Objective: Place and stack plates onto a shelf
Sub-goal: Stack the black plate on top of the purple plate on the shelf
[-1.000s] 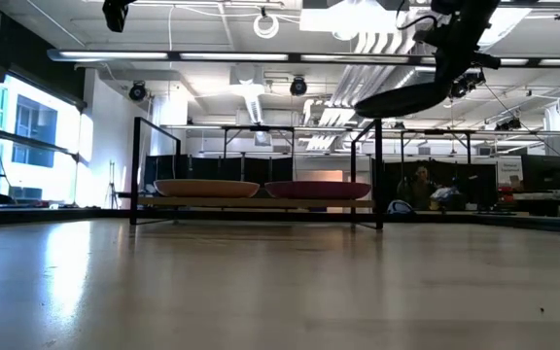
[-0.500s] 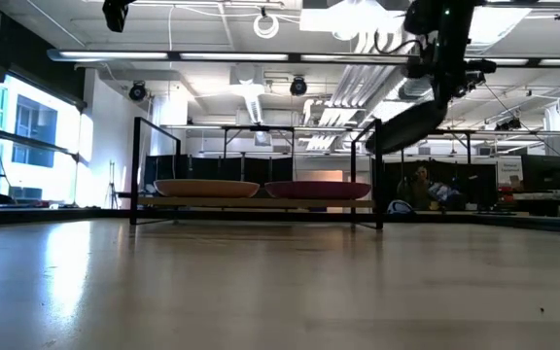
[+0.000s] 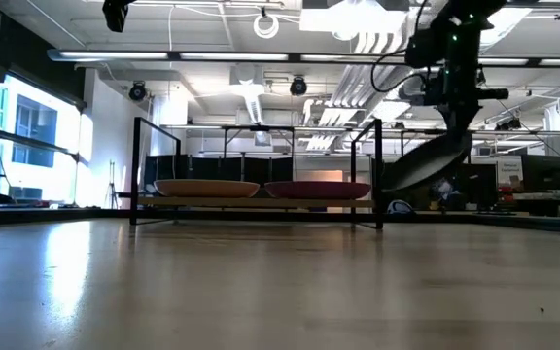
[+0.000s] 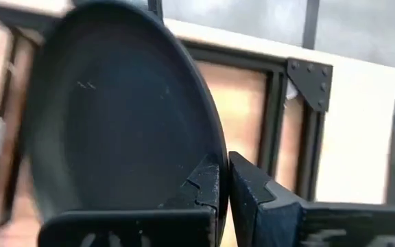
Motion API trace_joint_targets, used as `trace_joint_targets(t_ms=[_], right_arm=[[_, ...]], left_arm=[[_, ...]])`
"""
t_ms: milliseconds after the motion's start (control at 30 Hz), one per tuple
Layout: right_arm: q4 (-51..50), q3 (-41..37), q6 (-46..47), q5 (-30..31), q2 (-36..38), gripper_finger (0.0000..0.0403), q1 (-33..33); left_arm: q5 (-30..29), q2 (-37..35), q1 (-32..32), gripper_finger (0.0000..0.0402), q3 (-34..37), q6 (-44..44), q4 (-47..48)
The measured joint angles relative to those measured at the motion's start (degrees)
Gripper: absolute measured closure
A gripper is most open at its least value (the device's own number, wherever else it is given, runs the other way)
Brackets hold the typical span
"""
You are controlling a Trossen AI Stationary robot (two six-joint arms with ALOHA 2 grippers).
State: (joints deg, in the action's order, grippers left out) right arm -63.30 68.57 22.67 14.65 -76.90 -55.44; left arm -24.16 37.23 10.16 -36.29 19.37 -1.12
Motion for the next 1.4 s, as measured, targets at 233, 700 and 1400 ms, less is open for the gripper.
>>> trace_joint_targets(t_ms=[233,700,1400], right_arm=[[7.32,-5.82,1.02,-5.17,7.32,0.0403,-0.72],[18.06,-15.98,2.17,-14.35,10.67,0.0403,-0.16],[32.77,-17.79,9.96,-19.34,3.59,0.0403,5.00]], left_arm=[[-0.07,-0.01,-0.03,0.0280,0.00,-0.02,0.00],[-0.64,2.07,-0.03,0.0280,0.04,0.02,0.01],[-0.68,2.62,0.00,0.0280,0.04,0.03,-0.05]])
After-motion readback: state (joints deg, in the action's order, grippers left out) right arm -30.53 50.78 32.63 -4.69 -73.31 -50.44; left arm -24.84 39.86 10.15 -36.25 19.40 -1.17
